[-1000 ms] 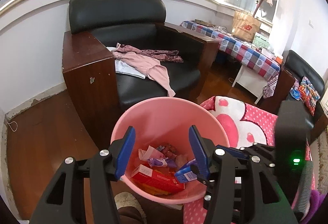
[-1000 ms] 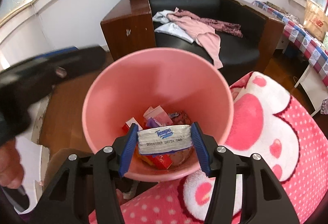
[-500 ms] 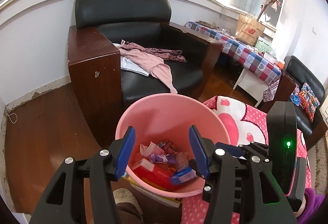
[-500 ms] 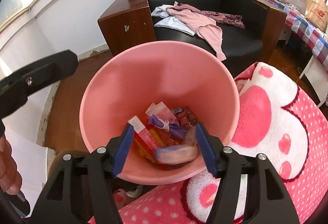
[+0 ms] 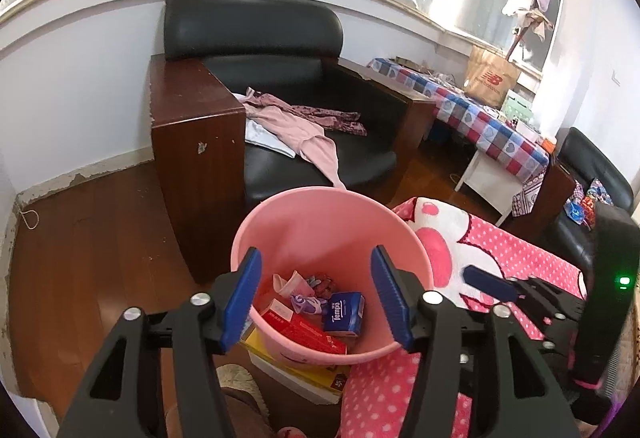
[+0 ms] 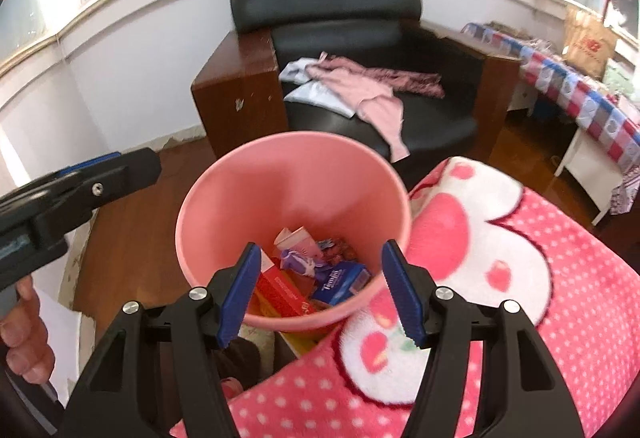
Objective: Collect trash
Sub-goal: 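Lower the right tool into the bucket and push the tissue pack down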
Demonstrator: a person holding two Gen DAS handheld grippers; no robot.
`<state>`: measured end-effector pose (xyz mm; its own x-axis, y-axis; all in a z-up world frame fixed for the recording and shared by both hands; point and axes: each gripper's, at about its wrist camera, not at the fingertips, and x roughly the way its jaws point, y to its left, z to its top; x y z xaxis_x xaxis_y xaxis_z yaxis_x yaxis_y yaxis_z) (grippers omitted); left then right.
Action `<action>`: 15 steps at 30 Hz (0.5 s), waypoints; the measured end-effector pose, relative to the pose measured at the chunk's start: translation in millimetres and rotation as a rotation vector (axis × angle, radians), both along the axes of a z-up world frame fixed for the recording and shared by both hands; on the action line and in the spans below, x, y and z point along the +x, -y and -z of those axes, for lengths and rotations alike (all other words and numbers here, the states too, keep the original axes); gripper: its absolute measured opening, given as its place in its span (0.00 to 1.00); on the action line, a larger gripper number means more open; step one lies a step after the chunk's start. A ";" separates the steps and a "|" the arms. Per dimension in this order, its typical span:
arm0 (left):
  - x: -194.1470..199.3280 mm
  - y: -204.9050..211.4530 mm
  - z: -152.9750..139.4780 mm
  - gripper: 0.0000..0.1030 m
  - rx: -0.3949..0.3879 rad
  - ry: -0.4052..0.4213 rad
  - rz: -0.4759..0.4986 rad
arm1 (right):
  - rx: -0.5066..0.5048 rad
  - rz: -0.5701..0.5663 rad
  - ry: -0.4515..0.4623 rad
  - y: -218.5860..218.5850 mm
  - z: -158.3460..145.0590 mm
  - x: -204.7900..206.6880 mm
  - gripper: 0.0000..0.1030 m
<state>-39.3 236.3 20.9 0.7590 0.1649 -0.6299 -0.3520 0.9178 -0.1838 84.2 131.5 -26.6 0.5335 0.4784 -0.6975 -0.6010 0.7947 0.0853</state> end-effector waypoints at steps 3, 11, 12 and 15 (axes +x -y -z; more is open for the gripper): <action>-7.1 7.2 -2.1 0.62 0.017 0.007 -0.015 | 0.022 0.036 0.038 16.7 -9.7 -13.5 0.61; -22.2 31.8 -8.4 0.63 0.049 0.008 -0.023 | 0.092 0.122 0.053 53.4 -24.7 -35.7 0.61; -23.2 32.7 -8.1 0.63 0.051 0.007 -0.025 | 0.101 0.128 0.050 55.1 -24.7 -37.5 0.62; -28.0 43.8 -7.0 0.63 0.066 0.005 -0.028 | 0.119 0.142 0.042 65.1 -24.8 -44.1 0.63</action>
